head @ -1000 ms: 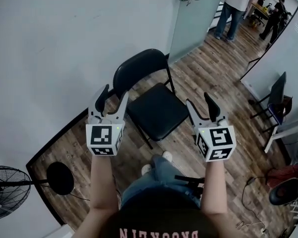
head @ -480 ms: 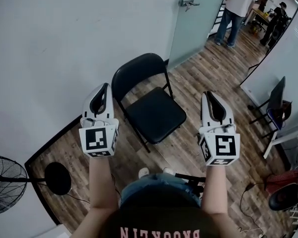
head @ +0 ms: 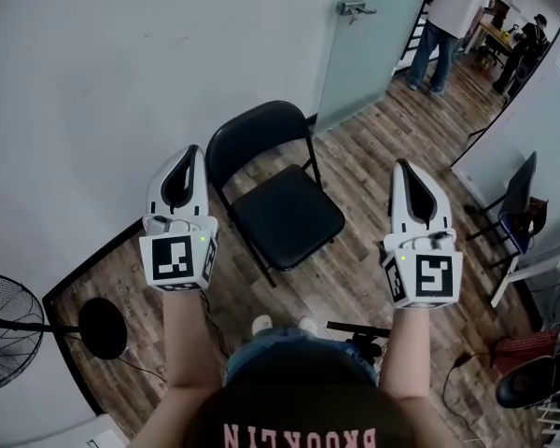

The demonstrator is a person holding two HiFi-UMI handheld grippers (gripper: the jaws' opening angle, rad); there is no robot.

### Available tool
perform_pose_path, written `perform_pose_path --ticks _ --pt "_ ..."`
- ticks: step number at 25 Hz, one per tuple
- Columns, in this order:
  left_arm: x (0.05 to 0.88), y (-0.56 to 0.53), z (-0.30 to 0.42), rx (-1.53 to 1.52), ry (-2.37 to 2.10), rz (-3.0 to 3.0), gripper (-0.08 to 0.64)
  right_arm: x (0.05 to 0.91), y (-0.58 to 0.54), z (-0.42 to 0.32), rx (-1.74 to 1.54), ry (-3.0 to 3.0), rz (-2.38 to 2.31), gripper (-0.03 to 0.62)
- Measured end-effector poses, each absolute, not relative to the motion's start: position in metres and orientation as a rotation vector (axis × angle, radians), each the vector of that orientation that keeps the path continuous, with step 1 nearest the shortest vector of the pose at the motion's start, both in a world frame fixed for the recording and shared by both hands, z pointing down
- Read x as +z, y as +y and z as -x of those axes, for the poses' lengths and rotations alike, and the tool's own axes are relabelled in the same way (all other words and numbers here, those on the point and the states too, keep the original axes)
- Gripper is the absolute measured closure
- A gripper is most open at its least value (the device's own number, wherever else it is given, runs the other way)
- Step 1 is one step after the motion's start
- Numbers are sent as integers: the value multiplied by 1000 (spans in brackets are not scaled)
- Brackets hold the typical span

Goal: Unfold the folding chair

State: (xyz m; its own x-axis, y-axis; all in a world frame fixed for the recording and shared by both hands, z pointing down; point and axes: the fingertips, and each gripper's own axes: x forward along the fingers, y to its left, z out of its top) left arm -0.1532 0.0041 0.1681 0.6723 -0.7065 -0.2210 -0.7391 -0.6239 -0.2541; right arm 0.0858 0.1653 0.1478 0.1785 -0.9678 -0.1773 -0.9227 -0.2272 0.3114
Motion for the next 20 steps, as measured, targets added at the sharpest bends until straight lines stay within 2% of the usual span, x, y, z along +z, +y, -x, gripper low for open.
perform_pose_path --ticks 20 --pt "150 4 142 172 1118 2564 557 149 162 -93 -516 -1842 -2260 591"
